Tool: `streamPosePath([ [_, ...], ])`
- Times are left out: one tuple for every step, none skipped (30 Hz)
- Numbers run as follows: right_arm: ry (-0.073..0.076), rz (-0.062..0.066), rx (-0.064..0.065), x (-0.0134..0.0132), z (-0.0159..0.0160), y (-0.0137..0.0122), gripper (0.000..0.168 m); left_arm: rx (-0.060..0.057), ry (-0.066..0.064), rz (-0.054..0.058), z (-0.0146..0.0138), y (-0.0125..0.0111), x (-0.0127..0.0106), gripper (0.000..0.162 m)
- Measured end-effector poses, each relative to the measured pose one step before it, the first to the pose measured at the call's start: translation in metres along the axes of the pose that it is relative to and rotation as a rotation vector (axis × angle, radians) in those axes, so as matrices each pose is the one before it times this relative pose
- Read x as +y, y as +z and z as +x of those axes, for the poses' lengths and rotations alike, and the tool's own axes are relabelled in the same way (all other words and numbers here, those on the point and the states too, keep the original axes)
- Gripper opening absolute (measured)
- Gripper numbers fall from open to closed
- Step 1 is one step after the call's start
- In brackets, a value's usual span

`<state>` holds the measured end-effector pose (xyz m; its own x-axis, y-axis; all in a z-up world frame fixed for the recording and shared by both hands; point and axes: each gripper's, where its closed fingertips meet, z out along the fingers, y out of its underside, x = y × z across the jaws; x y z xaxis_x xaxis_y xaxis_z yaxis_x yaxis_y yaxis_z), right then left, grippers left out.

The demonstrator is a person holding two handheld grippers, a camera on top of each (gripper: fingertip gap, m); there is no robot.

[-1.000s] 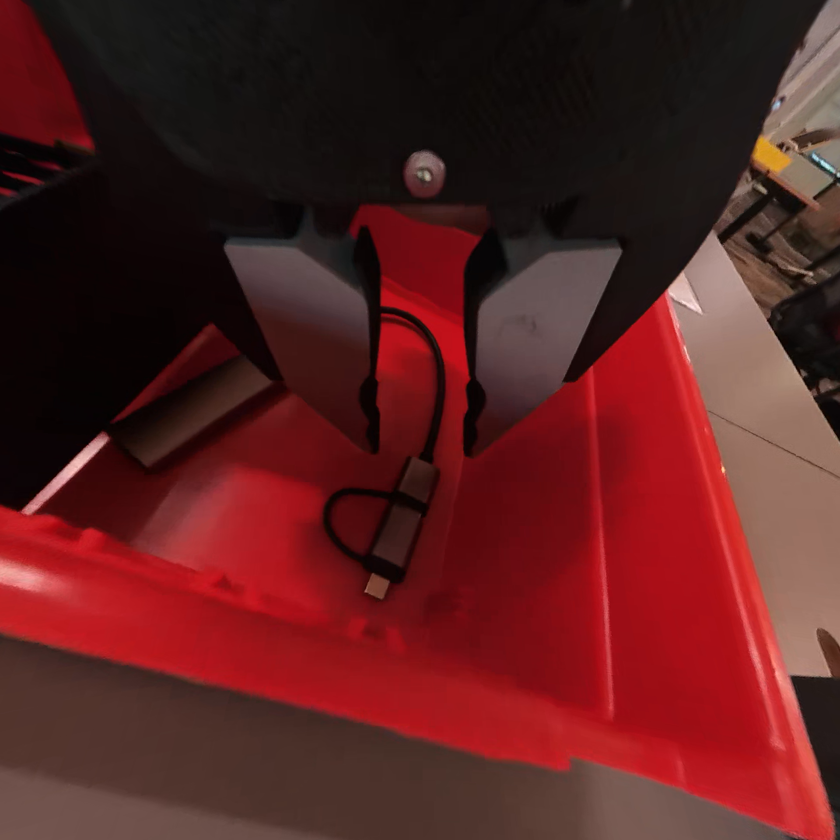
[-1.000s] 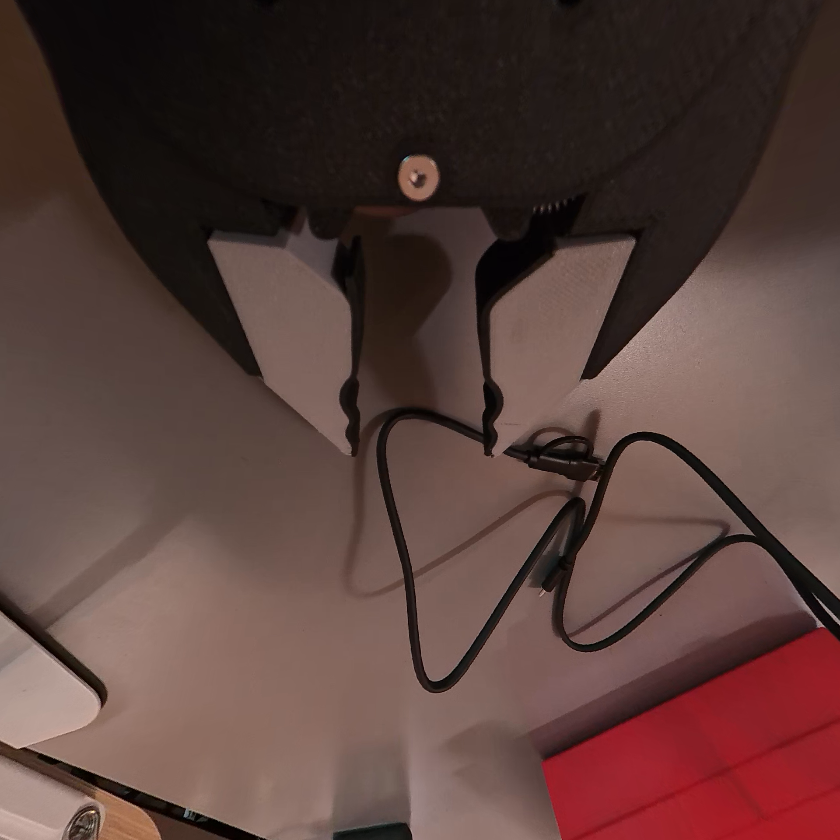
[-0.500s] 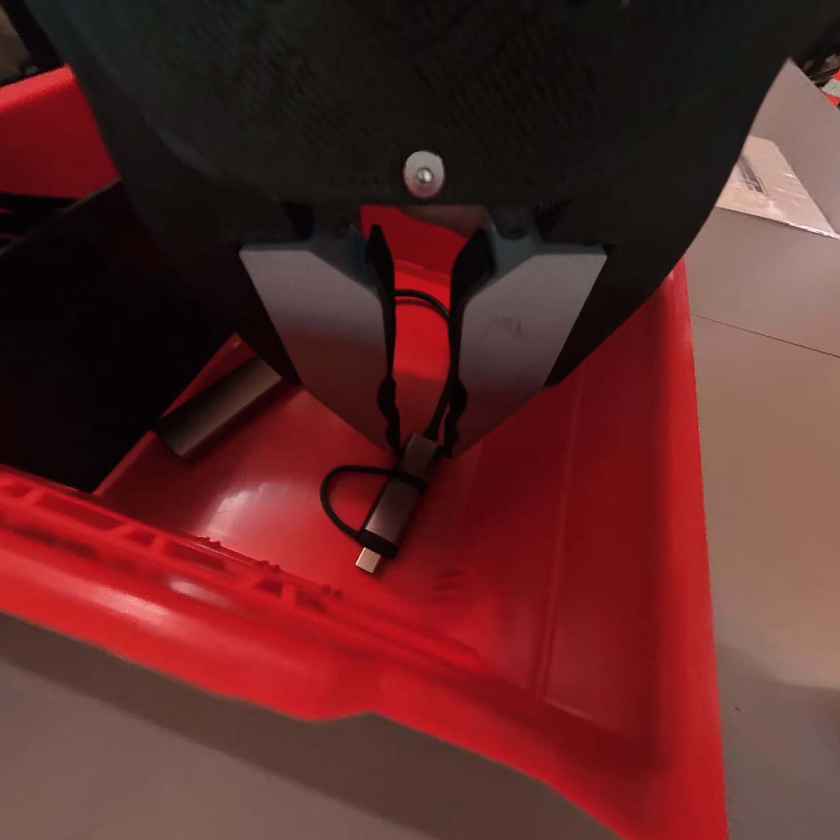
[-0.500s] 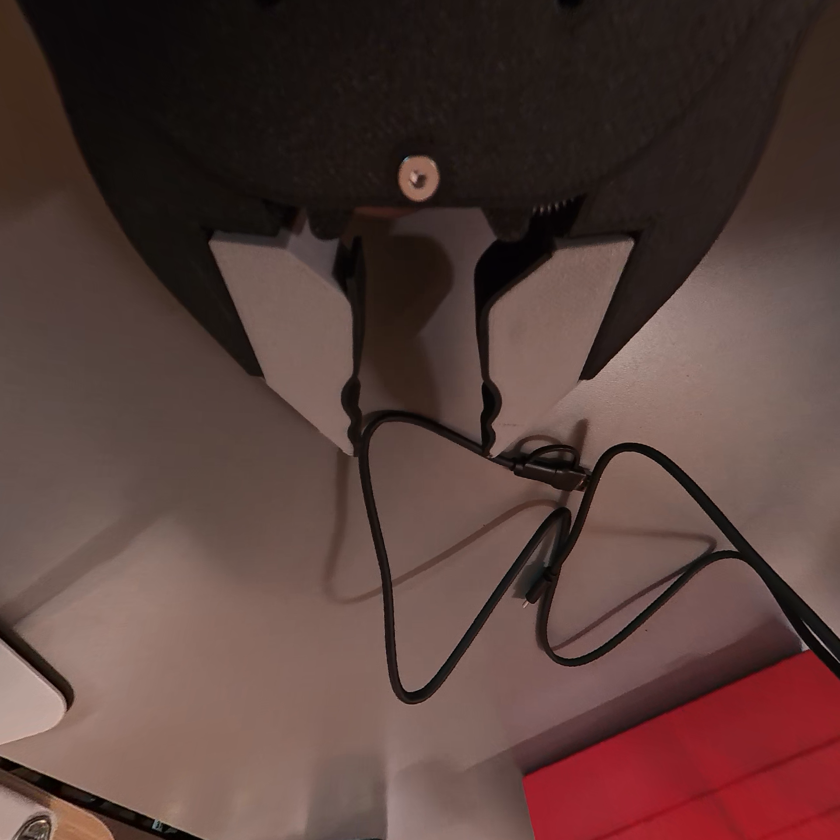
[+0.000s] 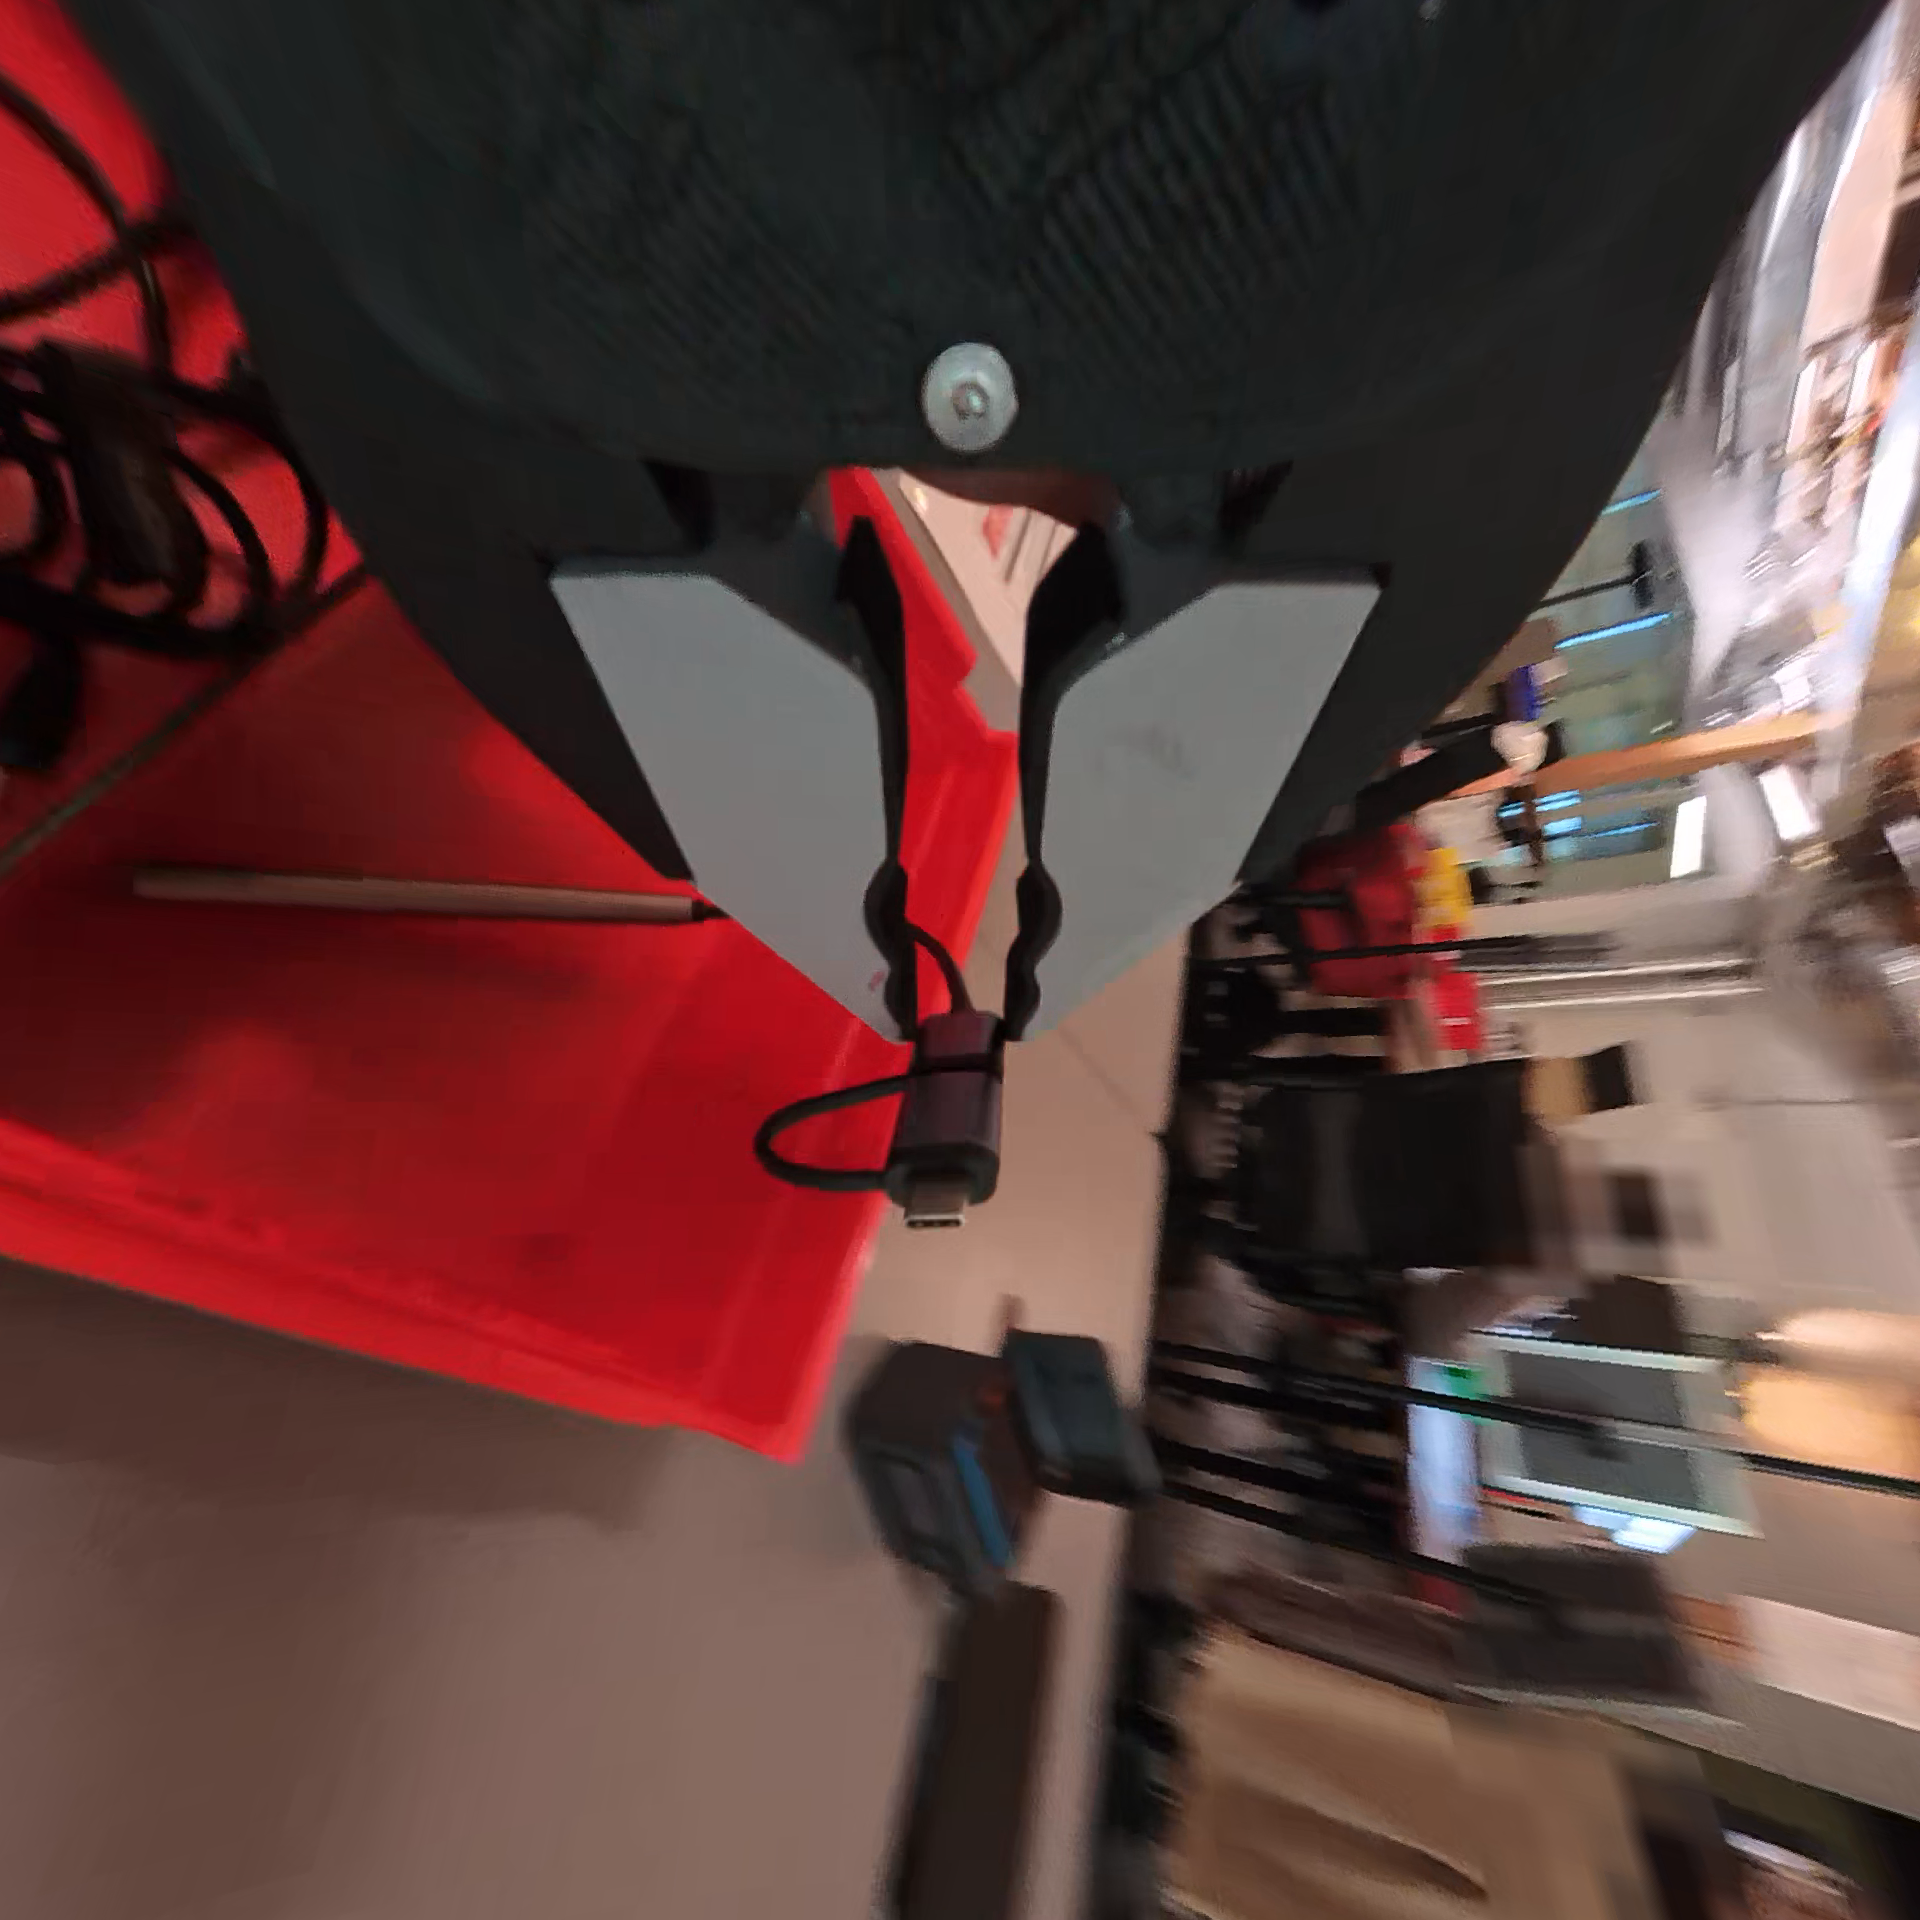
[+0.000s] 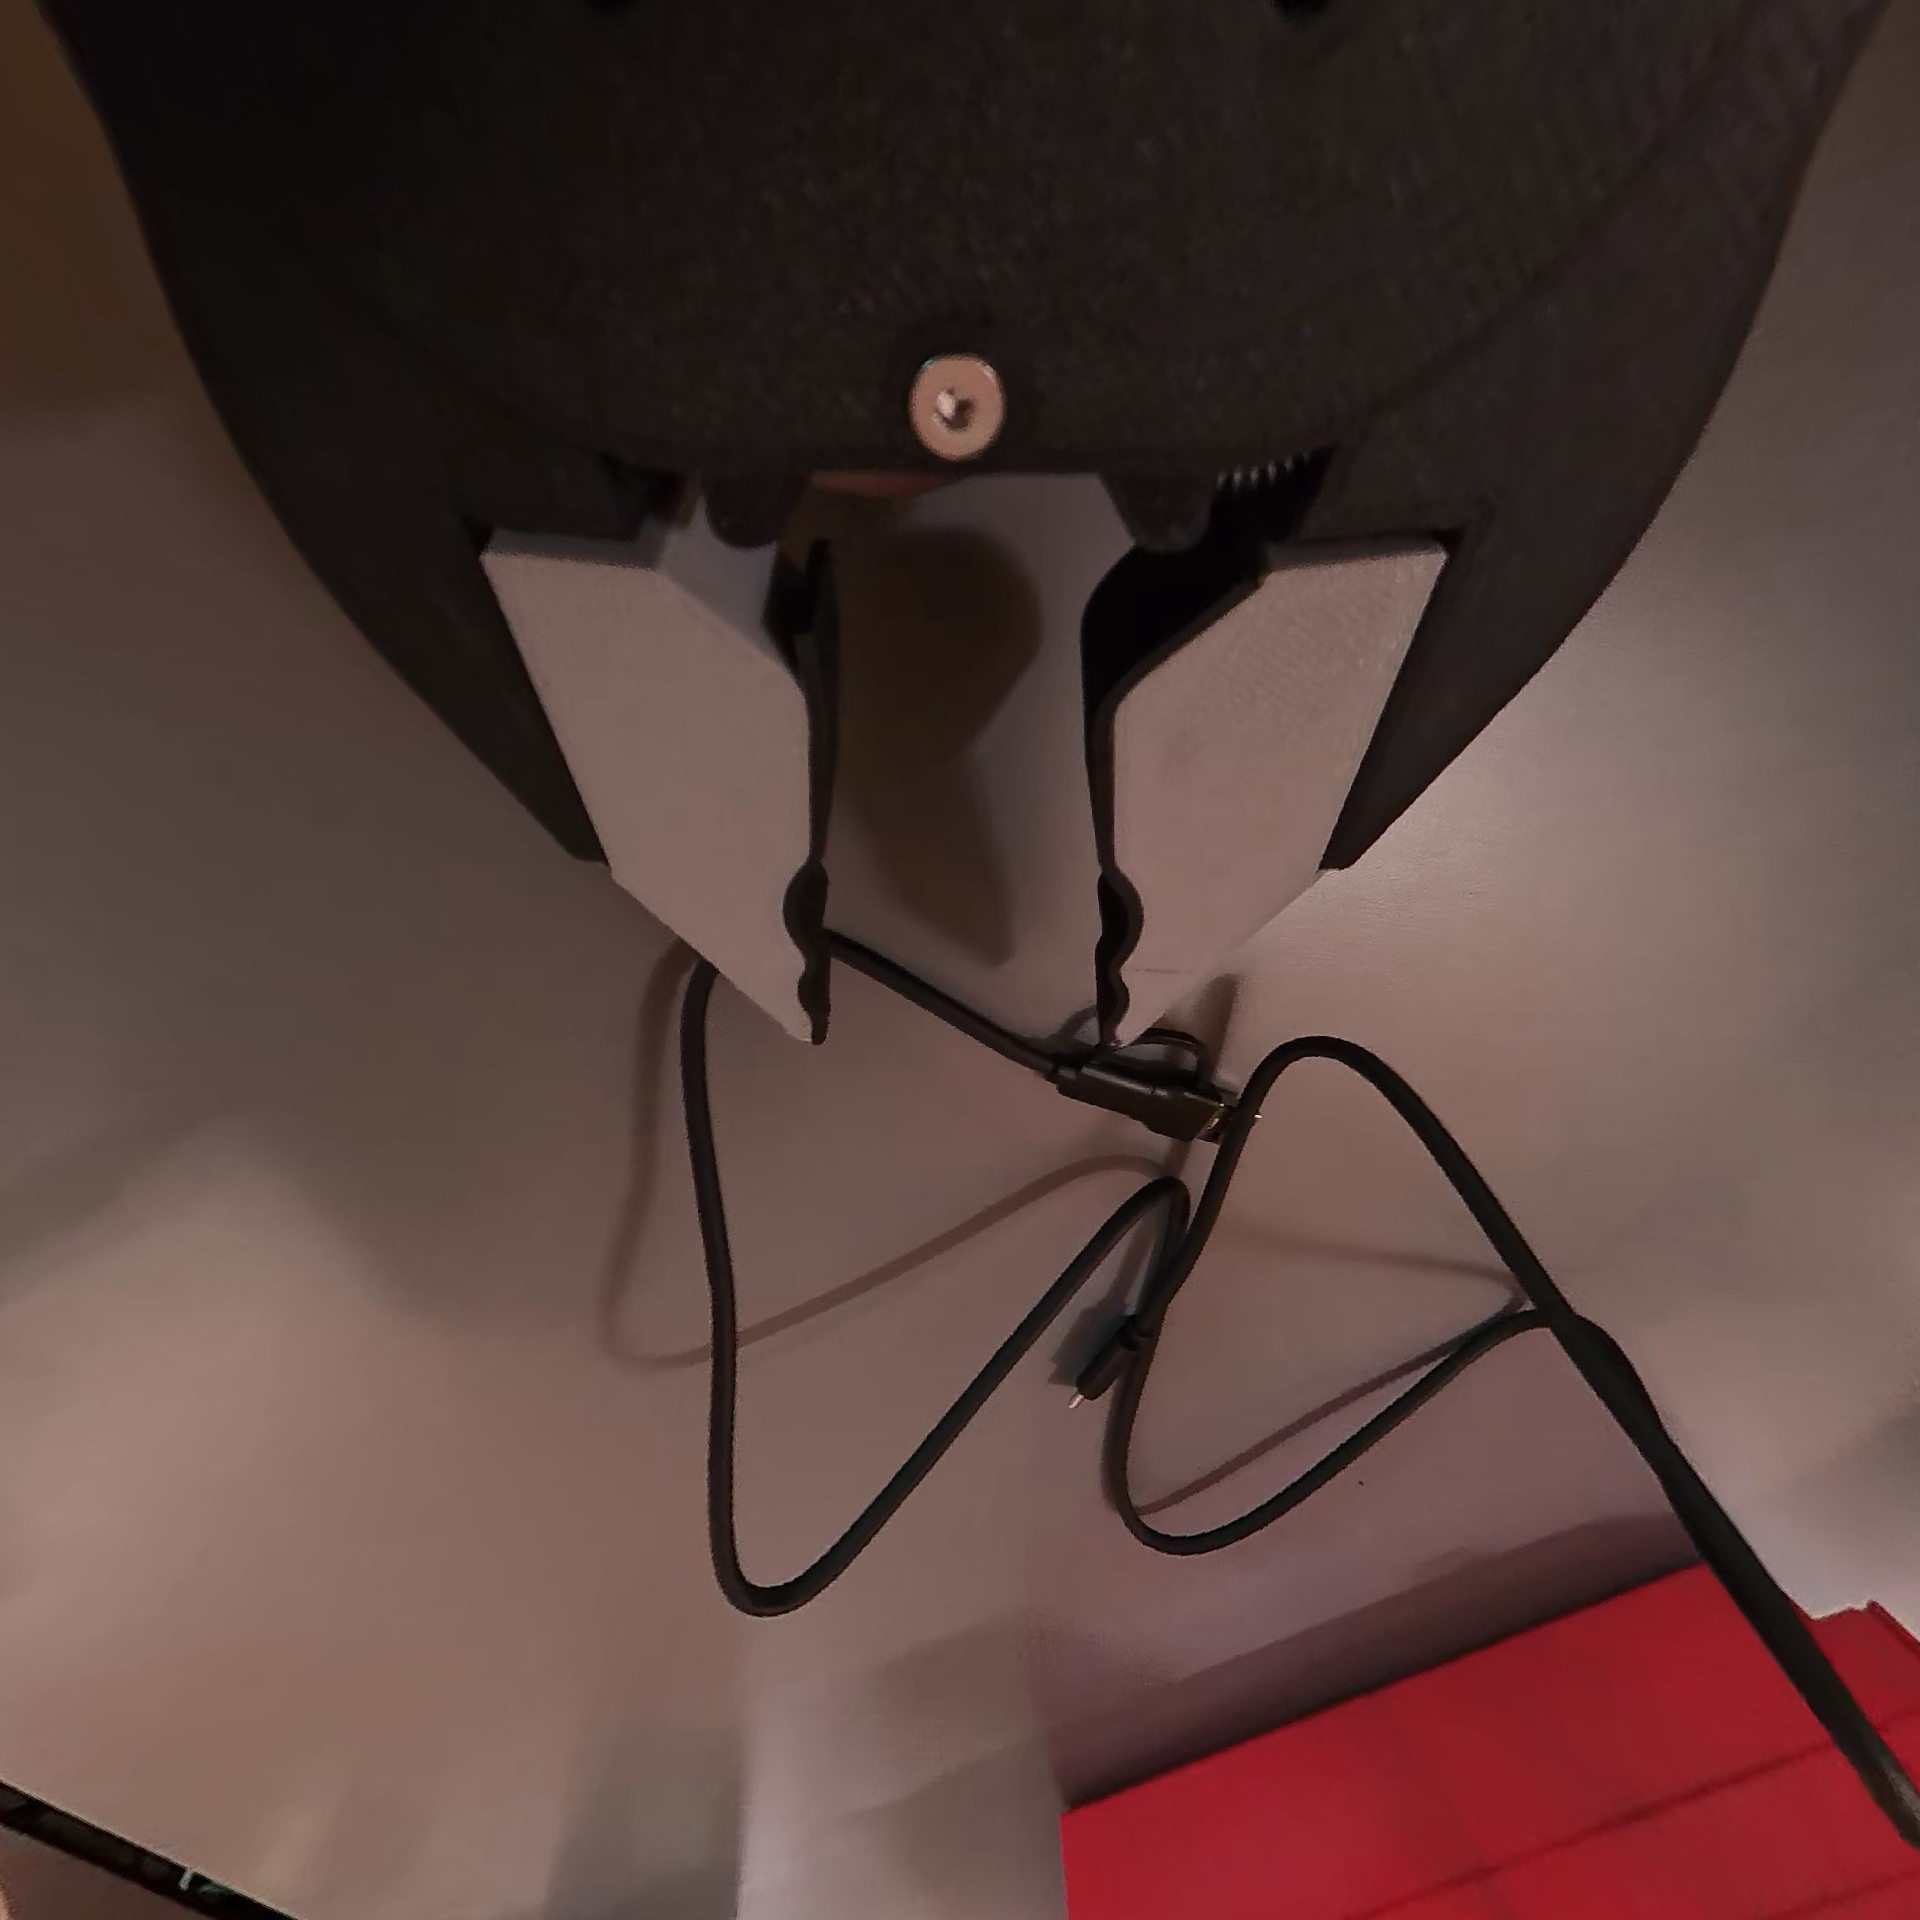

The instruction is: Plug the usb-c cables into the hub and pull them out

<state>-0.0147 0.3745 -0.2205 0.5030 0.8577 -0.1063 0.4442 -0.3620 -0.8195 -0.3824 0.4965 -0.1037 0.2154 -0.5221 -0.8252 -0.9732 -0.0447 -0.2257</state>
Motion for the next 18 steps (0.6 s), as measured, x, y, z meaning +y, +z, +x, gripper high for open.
streamPosePath([
  [-0.005, -0.0015, -0.0027, 0.00002, -0.00189, 0.00053, 0.049, -0.0833, -0.022, 0.0279, -0.00562, -0.00938, -0.00278, 0.015],
  [-0.0059, -0.002, -0.0016, 0.00011, -0.00176, 0.00047, 0.049, -0.087, -0.0227, 0.0231, -0.00582, -0.00861, -0.00229, 0.014],
  [-0.0065, -0.0023, -0.0009, 0.00011, -0.00149, 0.00065, 0.049, -0.0821, -0.0227, 0.0241, -0.00532, -0.0083, -0.0023, 0.015],
  [-0.0059, -0.0026, 0.0001, 0.00027, -0.00119, 0.00057, 0.049, -0.0628, -0.0271, 0.0163, -0.00327, -0.00738, -0.00137, 0.015],
  [-0.0047, -0.0019, 0.0005, 0.00011, -0.00087, 0.00028, 0.049, -0.0555, -0.0293, 0.0092, -0.00308, -0.0066, -0.00067, 0.014],
  [-0.0031, -0.0011, 0.0009, 0.00011, -0.00051, 0.00029, 0.048, -0.0482, -0.0292, 0.013, -0.00316, -0.00605, -0.00134, 0.014],
  [-0.0015, -0.0001, 0.0008, 0.00005, -0.00023, 0.0, 0.048, -0.036, -0.0264, 0.0146, -0.00239, -0.0053, -0.00167, 0.014],
  [-0.0001, 0.0011, 0.0005, -0.00017, -0.0001, -0.00005, 0.048, -0.0281, -0.0243, 0.007, -0.00234, -0.00418, -0.00089, 0.014],
  [0.0008, 0.0018, 0.0005, -0.00019, 0.00016, -0.00016, 0.048, -0.0226, -0.0178, 0.0097, -0.00234, -0.00338, -0.00147, 0.014],
  [0.0015, 0.0011, -0.0003, -0.00013, 0.00009, -0.00017, 0.048, -0.0182, -0.0107, 0.0081, -0.00216, -0.00256, -0.0014, 0.013],
  [0.0017, 0.0006, -0.0006, -0.00006, 0.00007, -0.00003, 0.048, -0.0161, -0.0053, -0.0014, -0.00232, -0.0015, -0.00046, 0.013],
  [0.0012, 0.0009, -0.0001, -0.00014, 0.00008, -0.00011, 0.048, -0.0141, -0.0003, -0.0025, -0.00235, -0.00075, -0.00059, 0.013],
  [0.0, 0.0004, 0.0, -0.00001, 0.00005, -0.00004, 0.048, -0.017, 0.003, 0.0051, -0.00331, -0.00061, -0.00196, 0.013],
  [-0.0008, -0.0004, 0.0004, 0.00005, -0.00002, 0.00001, 0.048, -0.0118, 0.0013, 0.0002, -0.00326, -0.00018, -0.00166, 0.013],
  [-0.0013, -0.0006, 0.001, 0.00014, -0.00004, 0.00009, 0.048, -0.0151, -0.0003, 0.0013, -0.00437, -0.00005, -0.0021, 0.013],
  [-0.0013, -0.0006, 0.0009, 0.00006, -0.00006, 0.00003, 0.048, -0.0136, -0.0004, 0.0094, -0.00458, -0.00023, -0.00338, 0.014],
  [-0.0012, -0.0011, 0.0002, 0.00018, -0.00007, 0.00009, 0.048, -0.0022, -0.0029, 0.0038, -0.00349, 0.0001, -0.00272, 0.013],
  [-0.0014, -0.0011, 0.0, 0.00011, -0.00031, 0.00004, 0.048, -0.0122, -0.0017, 0.0007, -0.00505, 0.00019, -0.0021, 0.013],
])
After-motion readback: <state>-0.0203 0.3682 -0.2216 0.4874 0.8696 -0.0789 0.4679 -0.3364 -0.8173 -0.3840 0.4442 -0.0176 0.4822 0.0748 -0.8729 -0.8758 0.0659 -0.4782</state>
